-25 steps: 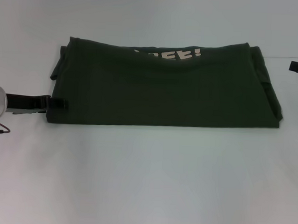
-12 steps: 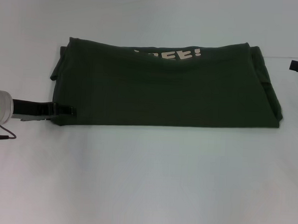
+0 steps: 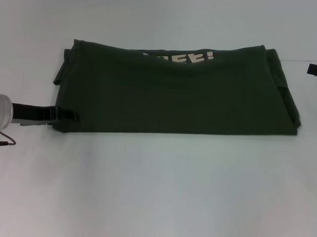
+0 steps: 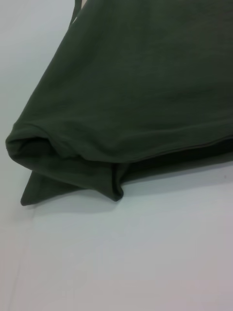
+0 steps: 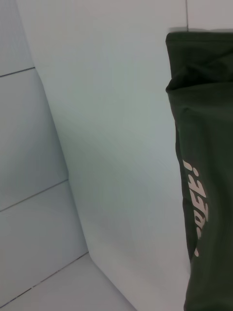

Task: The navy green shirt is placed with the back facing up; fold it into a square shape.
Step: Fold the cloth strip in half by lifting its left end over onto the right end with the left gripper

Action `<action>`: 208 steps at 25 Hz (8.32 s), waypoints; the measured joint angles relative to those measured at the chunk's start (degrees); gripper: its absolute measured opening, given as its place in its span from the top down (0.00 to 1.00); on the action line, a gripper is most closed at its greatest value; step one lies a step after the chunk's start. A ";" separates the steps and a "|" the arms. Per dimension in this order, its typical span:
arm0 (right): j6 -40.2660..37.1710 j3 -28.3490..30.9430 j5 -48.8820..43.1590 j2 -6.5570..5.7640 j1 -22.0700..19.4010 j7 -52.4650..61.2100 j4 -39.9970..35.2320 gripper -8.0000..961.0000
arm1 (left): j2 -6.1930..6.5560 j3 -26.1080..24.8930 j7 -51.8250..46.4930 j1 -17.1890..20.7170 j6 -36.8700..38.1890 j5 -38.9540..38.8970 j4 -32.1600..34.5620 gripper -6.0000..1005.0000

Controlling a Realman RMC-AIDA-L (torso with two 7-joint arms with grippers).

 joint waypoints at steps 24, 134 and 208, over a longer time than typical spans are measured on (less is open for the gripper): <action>-0.08 0.00 -0.06 0.09 0.09 0.13 0.00 0.17 | 0.00 3.58 -0.31 -0.53 -2.42 1.48 -0.30 0.71; 6.06 -7.64 -27.69 4.66 7.64 20.02 2.47 0.46 | 0.00 4.40 0.22 -0.79 -1.11 1.49 -0.08 0.97; -6.71 -3.22 -27.07 4.08 2.46 17.03 -6.40 0.87 | 1.96 0.74 0.88 0.96 16.71 1.43 6.44 0.95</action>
